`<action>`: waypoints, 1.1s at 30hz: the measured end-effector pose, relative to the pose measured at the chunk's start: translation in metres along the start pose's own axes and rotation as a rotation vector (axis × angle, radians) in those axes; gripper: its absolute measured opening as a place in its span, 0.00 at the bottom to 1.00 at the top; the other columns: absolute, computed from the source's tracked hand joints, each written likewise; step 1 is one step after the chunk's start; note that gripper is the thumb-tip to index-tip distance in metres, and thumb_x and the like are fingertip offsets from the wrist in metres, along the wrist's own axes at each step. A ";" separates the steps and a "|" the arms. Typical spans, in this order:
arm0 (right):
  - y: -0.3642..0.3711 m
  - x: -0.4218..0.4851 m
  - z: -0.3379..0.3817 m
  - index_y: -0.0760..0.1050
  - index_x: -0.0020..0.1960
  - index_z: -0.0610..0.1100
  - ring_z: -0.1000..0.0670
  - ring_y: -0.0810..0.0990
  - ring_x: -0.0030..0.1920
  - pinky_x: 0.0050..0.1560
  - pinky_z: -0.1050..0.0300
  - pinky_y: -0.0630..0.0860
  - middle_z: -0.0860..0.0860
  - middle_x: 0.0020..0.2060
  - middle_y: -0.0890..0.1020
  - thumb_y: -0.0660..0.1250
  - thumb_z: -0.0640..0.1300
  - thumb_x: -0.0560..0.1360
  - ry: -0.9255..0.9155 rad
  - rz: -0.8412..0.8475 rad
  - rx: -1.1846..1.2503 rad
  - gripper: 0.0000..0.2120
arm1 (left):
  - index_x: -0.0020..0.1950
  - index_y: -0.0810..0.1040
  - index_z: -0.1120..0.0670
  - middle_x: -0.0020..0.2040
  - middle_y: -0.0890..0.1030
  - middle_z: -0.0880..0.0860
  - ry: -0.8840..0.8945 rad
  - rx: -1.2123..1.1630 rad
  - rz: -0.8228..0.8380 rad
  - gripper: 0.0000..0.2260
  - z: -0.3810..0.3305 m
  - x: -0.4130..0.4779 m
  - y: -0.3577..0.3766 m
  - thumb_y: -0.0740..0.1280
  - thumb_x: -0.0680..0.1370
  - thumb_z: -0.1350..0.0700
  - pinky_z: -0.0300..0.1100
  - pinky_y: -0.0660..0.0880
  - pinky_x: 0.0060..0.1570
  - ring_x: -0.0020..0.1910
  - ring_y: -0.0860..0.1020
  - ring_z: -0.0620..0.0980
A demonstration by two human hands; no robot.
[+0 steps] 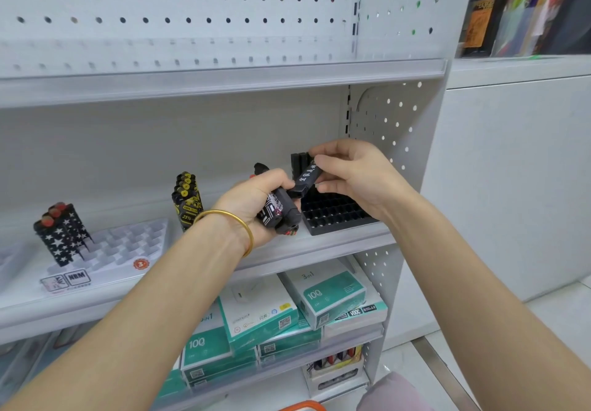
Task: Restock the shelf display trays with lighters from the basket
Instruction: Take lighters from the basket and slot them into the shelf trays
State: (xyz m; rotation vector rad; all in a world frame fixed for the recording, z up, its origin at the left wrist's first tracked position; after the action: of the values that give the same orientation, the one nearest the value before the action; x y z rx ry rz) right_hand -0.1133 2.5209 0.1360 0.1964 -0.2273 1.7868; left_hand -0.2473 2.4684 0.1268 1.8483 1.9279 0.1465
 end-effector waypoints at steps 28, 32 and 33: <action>0.004 -0.020 -0.016 0.71 0.58 0.53 0.58 0.74 0.37 0.36 0.59 0.70 0.54 0.35 0.78 0.59 0.43 0.80 -0.126 0.294 -0.380 0.09 | 0.41 0.73 0.60 0.31 0.77 0.56 -0.035 -0.251 0.017 0.05 -0.006 0.009 -0.004 0.66 0.76 0.61 0.35 0.75 0.27 0.30 0.74 0.46; 0.005 -0.020 -0.016 0.67 0.58 0.55 0.55 0.74 0.38 0.39 0.58 0.73 0.51 0.34 0.77 0.58 0.42 0.80 -0.177 0.293 -0.395 0.10 | 0.43 0.73 0.60 0.31 0.77 0.56 -0.026 -0.268 0.004 0.04 -0.007 0.011 -0.005 0.66 0.76 0.61 0.35 0.75 0.26 0.30 0.76 0.47; 0.005 -0.019 -0.015 0.68 0.58 0.56 0.55 0.74 0.38 0.39 0.58 0.73 0.50 0.35 0.76 0.58 0.43 0.80 -0.186 0.280 -0.405 0.11 | 0.43 0.73 0.60 0.30 0.77 0.56 -0.020 -0.273 -0.001 0.04 -0.007 0.012 -0.005 0.66 0.76 0.62 0.35 0.75 0.27 0.30 0.76 0.47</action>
State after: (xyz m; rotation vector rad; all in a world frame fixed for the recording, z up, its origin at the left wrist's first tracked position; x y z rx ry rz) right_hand -0.1138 2.5057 0.1159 0.0405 -0.7736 1.9552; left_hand -0.2543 2.4811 0.1281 1.6622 1.7954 0.3702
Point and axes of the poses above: each hand's wrist, its own x-axis towards the middle knuckle, its own y-axis out of the palm, z = x × y, the point moved 3 cm from there along x, towards the middle knuckle
